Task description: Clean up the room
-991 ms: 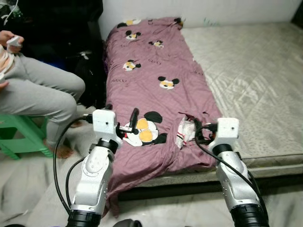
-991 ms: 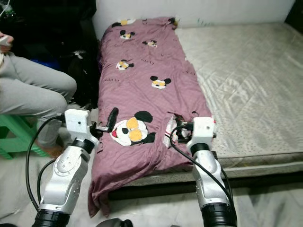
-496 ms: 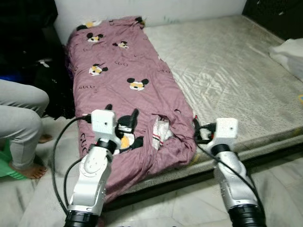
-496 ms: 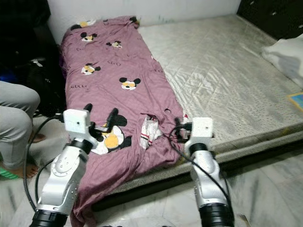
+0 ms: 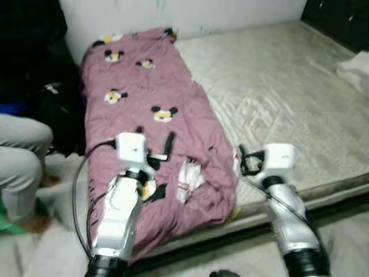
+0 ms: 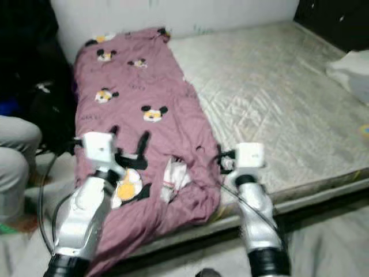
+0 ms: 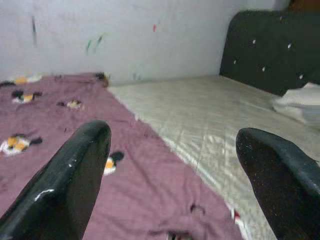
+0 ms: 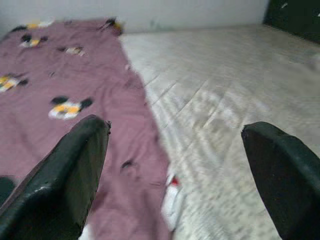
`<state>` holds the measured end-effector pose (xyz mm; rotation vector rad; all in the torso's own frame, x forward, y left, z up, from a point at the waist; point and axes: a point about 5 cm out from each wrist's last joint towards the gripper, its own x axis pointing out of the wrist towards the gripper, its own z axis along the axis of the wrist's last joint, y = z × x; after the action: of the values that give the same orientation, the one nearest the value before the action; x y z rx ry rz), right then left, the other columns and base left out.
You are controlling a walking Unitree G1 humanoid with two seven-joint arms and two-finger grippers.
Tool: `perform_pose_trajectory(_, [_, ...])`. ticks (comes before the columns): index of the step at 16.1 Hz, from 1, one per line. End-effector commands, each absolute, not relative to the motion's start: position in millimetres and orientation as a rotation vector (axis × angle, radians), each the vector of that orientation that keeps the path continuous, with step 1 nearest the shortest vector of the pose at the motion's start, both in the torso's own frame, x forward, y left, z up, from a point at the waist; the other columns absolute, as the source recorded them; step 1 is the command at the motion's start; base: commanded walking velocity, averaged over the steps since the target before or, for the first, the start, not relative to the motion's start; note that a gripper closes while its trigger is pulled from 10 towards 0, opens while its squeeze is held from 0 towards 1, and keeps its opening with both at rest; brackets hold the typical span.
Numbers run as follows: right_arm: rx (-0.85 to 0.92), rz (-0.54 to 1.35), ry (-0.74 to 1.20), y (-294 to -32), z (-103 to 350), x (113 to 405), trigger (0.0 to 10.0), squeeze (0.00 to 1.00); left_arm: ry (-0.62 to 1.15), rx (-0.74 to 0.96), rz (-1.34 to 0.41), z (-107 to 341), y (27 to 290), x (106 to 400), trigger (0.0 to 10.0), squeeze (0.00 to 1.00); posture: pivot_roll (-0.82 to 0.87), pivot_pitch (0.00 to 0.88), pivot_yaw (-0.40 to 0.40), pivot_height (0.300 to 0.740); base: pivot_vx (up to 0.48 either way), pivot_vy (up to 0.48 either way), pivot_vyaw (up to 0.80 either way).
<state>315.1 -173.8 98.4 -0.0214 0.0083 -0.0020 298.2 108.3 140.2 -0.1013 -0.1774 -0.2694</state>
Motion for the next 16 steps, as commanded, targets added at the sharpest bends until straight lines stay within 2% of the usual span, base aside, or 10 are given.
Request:
perform_pose_trajectory(1, [-0.007, 0.023, 0.005, -163.2, 98.2, 315.6, 10.0, 0.0, -0.168, -0.089, -0.234, 138.1, 119.9, 298.2, 10.0, 0.0, -0.08, 0.104, 0.056, 0.74, 0.0, 0.0, 0.0])
perform_pose_trajectory(4, [-0.032, 0.036, -0.004, -162.8, 99.1, 316.6, 10.0, 0.0, -0.172, -0.087, -0.231, 138.7, 120.0, 299.0, 10.0, 0.0, -0.08, 0.097, 0.056, 0.74, 0.0, 0.0, 0.0])
perform_pose_trajectory(8, [-0.044, 0.057, -0.016, -159.6, 100.0, 317.4, 10.0, 0.0, -0.172, -0.083, -0.227, 138.4, 120.7, 298.8, 10.0, 0.0, -0.08, 0.089, 0.053, 0.74, 0.0, 0.0, 0.75])
perform_pose_trajectory(11, [-0.034, 0.03, 0.001, -166.7, 99.4, 322.3, 10.0, 0.0, -0.158, -0.068, -0.2, 135.1, 129.1, 297.6, 10.0, 0.0, -0.07, 0.081, 0.063, 0.74, 0.0, 0.0, 0.0])
perform_pose_trajectory(13, [0.033, -0.012, 0.015, -171.6, 97.8, 323.4, 10.0, 0.0, -0.168, -0.075, -0.174, 139.3, 134.2, 295.9, 10.0, 0.0, -0.07, 0.071, 0.061, 0.74, 0.0, 0.0, 0.0])
perform_pose_trajectory(16, [0.043, 0.024, -0.002, -164.0, 96.3, 318.3, 10.0, 0.0, -0.155, -0.055, -0.162, 135.0, 140.8, 288.6, 10.0, 0.0, -0.05, 0.083, 0.068, 0.74, 0.0, 0.0, 0.0])
